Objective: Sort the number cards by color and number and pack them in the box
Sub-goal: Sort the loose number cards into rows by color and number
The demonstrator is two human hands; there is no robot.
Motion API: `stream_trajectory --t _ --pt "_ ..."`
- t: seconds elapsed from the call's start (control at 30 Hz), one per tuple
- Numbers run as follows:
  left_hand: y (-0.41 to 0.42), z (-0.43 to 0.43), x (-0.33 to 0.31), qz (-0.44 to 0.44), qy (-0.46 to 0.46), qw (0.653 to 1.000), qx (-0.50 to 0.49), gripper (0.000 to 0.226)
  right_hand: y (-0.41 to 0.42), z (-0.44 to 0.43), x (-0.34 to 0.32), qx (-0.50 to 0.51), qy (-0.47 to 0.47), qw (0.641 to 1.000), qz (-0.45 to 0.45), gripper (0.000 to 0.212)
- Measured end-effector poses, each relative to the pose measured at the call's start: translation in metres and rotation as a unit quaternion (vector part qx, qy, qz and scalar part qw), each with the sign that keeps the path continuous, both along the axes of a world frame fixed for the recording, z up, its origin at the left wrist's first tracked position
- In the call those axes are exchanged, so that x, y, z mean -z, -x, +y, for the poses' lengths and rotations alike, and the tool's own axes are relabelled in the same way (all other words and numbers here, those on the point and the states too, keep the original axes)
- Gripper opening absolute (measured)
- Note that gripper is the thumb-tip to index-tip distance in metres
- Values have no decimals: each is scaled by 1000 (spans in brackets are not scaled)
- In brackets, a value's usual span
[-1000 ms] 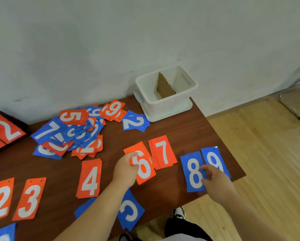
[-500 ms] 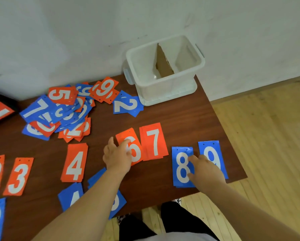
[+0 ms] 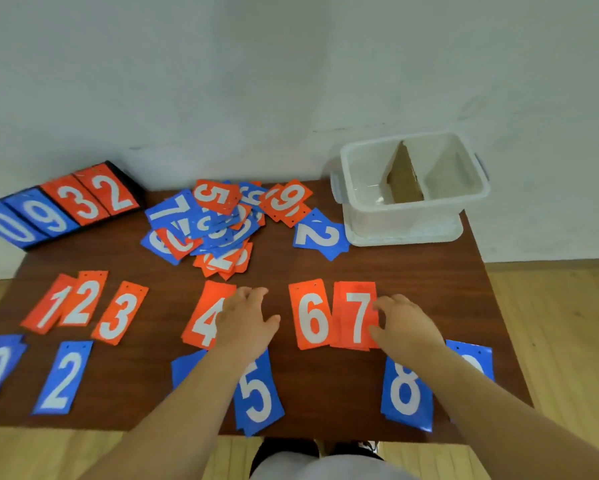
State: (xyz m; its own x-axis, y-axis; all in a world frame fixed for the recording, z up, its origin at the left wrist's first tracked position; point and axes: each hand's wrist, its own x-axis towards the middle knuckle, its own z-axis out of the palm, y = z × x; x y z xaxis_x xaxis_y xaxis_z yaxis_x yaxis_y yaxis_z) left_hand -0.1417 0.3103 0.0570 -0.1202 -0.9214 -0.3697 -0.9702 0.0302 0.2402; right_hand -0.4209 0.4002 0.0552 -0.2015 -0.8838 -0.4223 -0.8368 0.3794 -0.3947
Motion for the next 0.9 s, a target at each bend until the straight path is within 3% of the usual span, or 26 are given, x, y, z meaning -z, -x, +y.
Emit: stream_trajectory --t 0.37,0.63,0.9 --pt "-84 -98 -1 8 -7 995 -98 68 -61 -147 -12 -64 -9 998 20 50" --pt "-132 -214 35 23 24 987 -159 74 -81 -248 29 -83 -47 989 113 53" --pt "-139 -303 71 -13 34 999 -1 72 -73 -273 52 -55 -89 981 160 74"
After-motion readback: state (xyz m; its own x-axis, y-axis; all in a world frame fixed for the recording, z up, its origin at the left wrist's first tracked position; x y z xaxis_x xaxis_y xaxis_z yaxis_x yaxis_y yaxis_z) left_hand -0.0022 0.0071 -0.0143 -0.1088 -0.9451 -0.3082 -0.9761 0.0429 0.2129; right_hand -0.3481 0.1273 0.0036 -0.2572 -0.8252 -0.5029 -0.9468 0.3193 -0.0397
